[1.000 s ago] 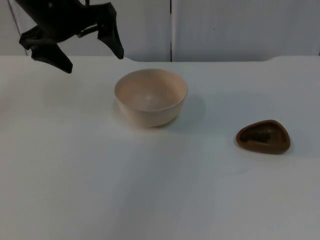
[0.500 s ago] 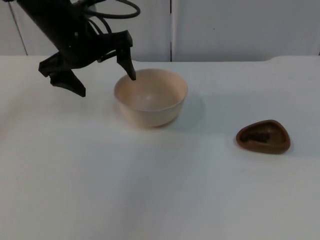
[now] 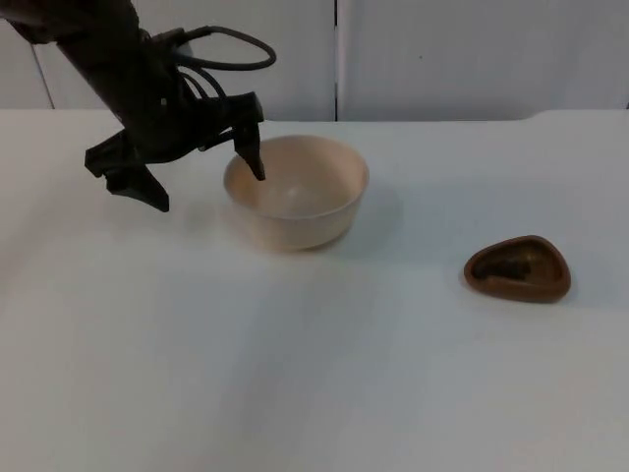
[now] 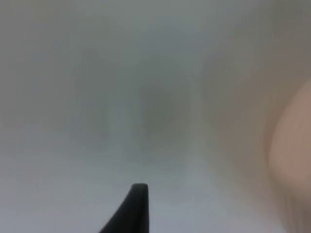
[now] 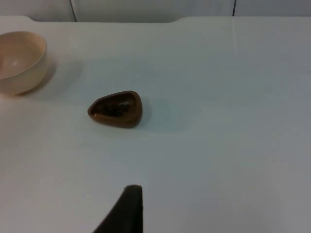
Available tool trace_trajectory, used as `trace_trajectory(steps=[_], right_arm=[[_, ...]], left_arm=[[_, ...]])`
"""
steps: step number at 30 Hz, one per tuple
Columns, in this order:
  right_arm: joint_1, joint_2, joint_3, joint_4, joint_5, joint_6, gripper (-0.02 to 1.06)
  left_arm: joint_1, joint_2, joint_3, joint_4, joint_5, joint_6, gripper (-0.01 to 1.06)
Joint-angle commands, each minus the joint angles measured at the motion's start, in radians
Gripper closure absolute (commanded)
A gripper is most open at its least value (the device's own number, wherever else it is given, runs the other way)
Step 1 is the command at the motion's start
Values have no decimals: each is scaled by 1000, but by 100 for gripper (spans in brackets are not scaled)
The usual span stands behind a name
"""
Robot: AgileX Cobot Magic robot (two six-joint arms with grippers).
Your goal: Pick up the bowl with the left hand and pour the coffee beans from the cup into the bowl with the right hand.
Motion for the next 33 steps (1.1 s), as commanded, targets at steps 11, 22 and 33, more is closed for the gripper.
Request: trace_trajectory(steps=[11, 22, 33], right_arm=[[-4, -4, 7, -26, -3, 0, -1], [-4, -4, 7, -28, -3, 0, -1], [-4, -4, 7, -28, -3, 0, -1]], left_arm=[[-35, 10, -5, 20, -59, -12, 5], [-35, 11, -8, 31, -35, -16, 10], [-35, 14, -86, 170, 52, -80, 10]])
